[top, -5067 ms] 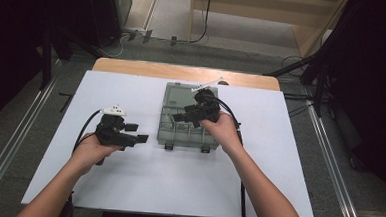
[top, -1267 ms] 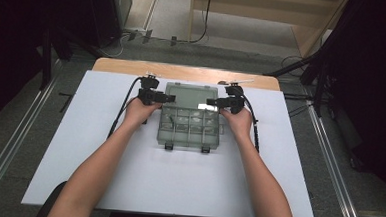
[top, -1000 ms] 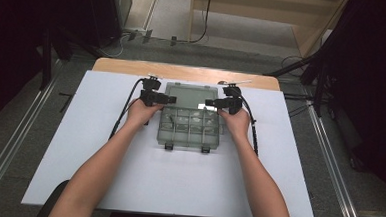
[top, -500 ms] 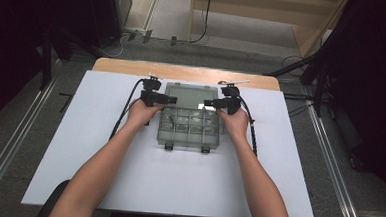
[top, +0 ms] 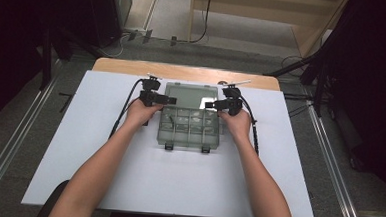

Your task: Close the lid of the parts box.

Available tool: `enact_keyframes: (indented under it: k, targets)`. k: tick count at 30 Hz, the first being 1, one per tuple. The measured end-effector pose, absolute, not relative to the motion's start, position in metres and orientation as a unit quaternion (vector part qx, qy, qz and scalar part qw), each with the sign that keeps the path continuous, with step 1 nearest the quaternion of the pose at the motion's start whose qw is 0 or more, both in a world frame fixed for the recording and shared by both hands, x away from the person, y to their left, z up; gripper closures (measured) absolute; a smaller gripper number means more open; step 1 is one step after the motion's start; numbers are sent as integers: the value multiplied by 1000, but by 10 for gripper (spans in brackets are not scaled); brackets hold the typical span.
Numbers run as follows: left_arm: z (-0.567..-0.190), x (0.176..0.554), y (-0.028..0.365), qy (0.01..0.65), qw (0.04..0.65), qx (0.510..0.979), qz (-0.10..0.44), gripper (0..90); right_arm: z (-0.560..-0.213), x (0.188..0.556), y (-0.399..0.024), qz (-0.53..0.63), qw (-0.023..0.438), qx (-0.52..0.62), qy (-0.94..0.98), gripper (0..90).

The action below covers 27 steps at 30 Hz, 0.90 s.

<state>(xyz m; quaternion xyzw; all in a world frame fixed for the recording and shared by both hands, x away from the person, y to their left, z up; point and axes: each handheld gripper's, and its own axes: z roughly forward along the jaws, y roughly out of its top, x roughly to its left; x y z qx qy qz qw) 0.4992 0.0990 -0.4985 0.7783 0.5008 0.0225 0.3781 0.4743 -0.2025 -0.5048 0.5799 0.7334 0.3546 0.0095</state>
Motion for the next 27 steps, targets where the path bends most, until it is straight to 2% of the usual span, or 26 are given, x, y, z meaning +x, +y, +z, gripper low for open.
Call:
enact_keyframes:
  k: [8,13,27]
  targets:
    - [-499,500,101,495,383,779,9,370,-506,476,-203,364,18,578,730,348]
    - [-499,500,102,488,389,781,15,372,-507,479,-202,370,30,579,726,354]
    - [-493,498,103,477,403,780,38,451,-499,480,-202,382,54,571,724,418]
